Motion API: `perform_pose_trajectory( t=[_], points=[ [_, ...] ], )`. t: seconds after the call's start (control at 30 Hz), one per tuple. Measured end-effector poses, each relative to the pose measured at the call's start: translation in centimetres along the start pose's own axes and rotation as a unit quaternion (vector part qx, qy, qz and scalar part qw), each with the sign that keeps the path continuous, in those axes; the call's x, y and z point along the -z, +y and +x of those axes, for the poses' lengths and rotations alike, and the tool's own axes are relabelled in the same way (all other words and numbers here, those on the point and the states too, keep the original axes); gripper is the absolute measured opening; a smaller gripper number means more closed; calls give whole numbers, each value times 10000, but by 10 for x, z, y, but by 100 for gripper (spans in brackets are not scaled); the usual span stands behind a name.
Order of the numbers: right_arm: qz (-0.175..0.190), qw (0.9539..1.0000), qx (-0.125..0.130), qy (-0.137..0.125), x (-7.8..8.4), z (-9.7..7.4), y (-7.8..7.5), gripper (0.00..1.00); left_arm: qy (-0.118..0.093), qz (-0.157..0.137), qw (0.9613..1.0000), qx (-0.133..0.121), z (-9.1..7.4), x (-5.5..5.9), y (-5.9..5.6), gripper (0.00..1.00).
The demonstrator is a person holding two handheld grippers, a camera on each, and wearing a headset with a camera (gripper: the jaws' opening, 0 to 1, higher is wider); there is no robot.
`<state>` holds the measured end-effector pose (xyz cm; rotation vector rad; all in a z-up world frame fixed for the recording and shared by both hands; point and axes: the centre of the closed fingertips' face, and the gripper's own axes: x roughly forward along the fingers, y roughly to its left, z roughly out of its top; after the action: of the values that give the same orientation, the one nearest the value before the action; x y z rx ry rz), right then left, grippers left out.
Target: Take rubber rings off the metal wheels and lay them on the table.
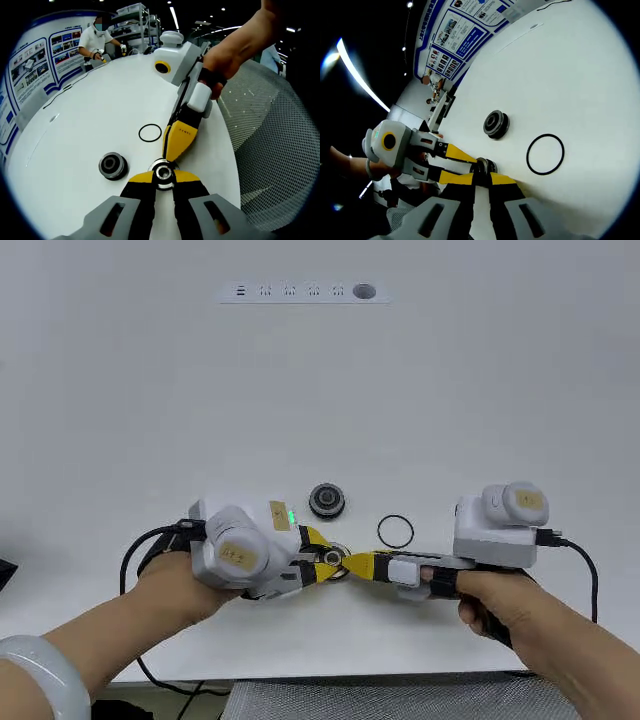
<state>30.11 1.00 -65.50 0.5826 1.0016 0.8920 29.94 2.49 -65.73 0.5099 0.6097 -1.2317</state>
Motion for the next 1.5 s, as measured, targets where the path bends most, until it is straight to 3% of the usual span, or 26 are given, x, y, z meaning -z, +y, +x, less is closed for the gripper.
perform_pose_trajectory(
  t=[0.67, 1.27, 1.47, 1.5],
  points=[
    [-294, 9994, 198, 13, 0, 1, -3, 2, 32, 20, 10000, 16, -1, -1, 0, 12],
    [-376, 9992, 116, -48, -3, 4, 8, 1, 78, 40, 10000, 13, 0, -2, 0, 12],
    [-329, 9993, -120, -114, -6, 6, 20, 1, 75, 39, 10000, 7, 0, -2, 0, 12],
    [-263, 9984, -390, -304, -13, 8, 33, 1, 76, 38, 10000, 7, 0, -2, 0, 12]
  ],
)
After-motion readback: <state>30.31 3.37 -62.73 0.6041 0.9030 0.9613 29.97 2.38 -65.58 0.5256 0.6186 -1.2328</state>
